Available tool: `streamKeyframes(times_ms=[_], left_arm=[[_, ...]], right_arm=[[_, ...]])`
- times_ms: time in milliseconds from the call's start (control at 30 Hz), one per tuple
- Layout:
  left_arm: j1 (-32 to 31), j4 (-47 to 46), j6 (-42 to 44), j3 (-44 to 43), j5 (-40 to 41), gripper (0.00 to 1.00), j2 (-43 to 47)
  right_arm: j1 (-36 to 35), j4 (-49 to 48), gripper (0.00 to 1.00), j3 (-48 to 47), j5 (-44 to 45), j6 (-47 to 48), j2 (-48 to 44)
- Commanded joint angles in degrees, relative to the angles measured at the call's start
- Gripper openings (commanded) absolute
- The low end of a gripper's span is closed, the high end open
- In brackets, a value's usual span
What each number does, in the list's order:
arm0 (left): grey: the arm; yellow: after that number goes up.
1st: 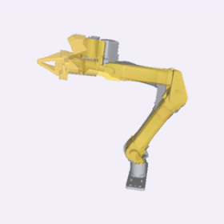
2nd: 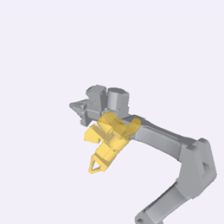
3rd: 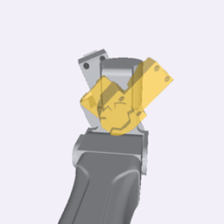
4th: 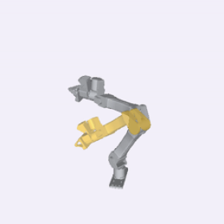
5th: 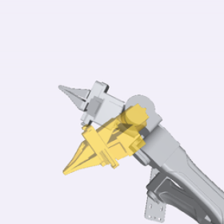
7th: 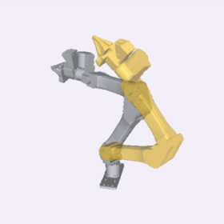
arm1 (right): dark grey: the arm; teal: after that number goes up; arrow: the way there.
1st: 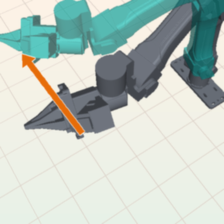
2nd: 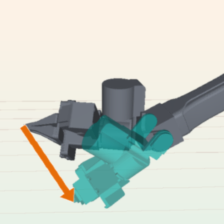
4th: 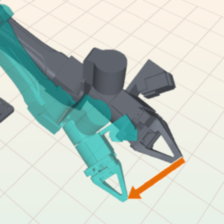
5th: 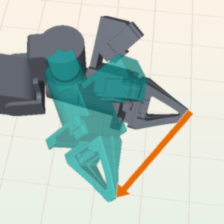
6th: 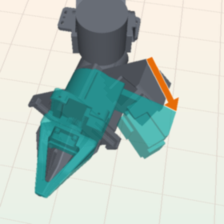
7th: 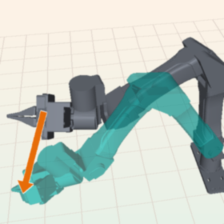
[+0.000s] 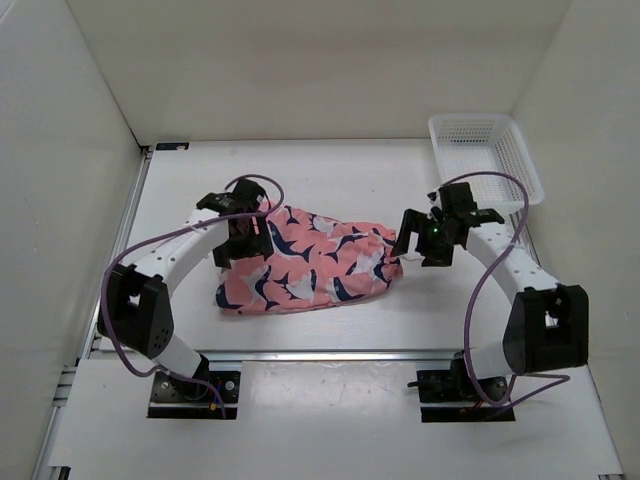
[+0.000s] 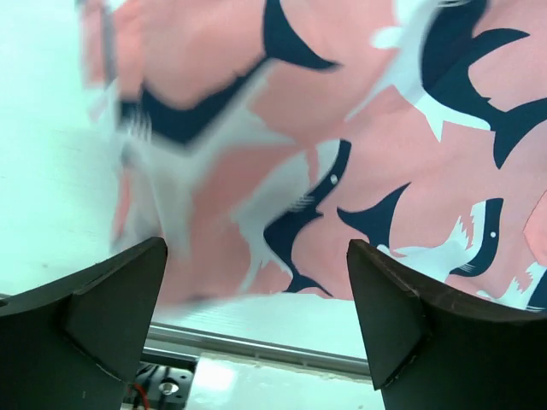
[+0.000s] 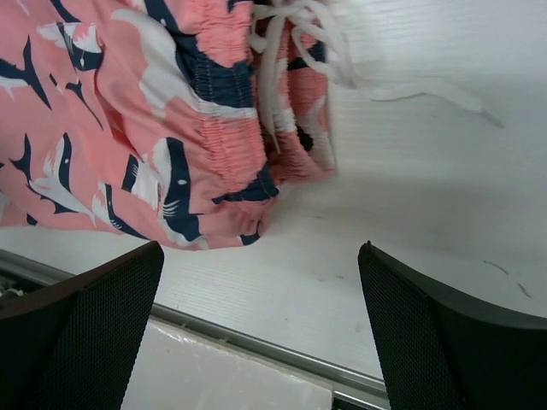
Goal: Fold and stack the shorts
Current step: Fold the shorts
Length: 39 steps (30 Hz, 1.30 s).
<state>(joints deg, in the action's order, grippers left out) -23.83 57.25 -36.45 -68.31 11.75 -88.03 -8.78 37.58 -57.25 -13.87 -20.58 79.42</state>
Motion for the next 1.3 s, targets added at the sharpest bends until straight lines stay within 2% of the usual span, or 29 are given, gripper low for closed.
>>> streamKeyframes(times_ms=[0,167,367,500,533,633,667,733,767,833,867,1000,1200,1267], left_arm=[[0.89,3.91,1.91,-3.93,2.48,0.99,0.48],[4.58,6.64,1.91,-8.15,3.02,0.99,4.00],[7.13,6.64,2.96,-8.77,0.39,0.99,5.24],[8.19,3.57,3.49,-6.93,-4.00,0.92,5.24],[8.80,3.04,4.01,-6.92,-4.71,0.91,5.24],[8.81,2.51,4.01,-6.92,-5.24,0.91,5.24],[8.81,2.51,4.01,-6.92,-5.24,0.91,5.24],[8.81,1.99,4.01,-6.92,-5.24,0.91,4.71],[9.50,1.98,4.54,-6.92,-5.24,0.91,4.19],[10.38,1.46,4.54,-6.92,-5.77,0.91,3.57],[11.43,1.46,5.06,-6.92,-6.55,0.91,3.04],[13.29,0.14,5.07,-6.92,-9.19,0.91,2.43],[13.29,-3.28,4.46,-6.39,-11.83,0.91,-2.39],[12.77,-5.65,3.85,-5.78,-13.24,0.85,-4.07]], right_arm=[[-1.51,-3.02,0.99,-2.51,-3.01,2.03,2.31],[-2.56,-7.77,0.99,-3.21,-3.01,2.64,9.69],[-4.32,-11.39,0.98,-3.74,-2.92,3.26,16.38],[-4.32,-14.64,0.86,-2.61,-2.92,2.12,18.40],[-4.32,-14.64,0.77,-2.60,-2.92,1.60,18.41],[-4.32,-16.56,0.65,-1.46,-2.39,0.37,19.11],[-4.32,-16.58,0.54,-0.67,-1.87,0.36,19.72],[-4.32,-17.89,0.42,-0.14,-1.86,-0.77,20.25],[-4.32,-17.90,0.27,-0.14,-1.26,-0.78,20.25],[-4.32,-17.90,0.13,0.38,0.94,-1.48,20.25],[-4.32,-16.76,0.01,0.39,2.69,-2.79,18.68],[-4.32,-9.21,0.00,-2.33,13.58,-3.33,14.64],[-4.93,0.99,0.00,-8.65,22.12,-1.14,7.59],[-5.54,4.67,0.00,-13.04,25.01,0.09,6.89]])
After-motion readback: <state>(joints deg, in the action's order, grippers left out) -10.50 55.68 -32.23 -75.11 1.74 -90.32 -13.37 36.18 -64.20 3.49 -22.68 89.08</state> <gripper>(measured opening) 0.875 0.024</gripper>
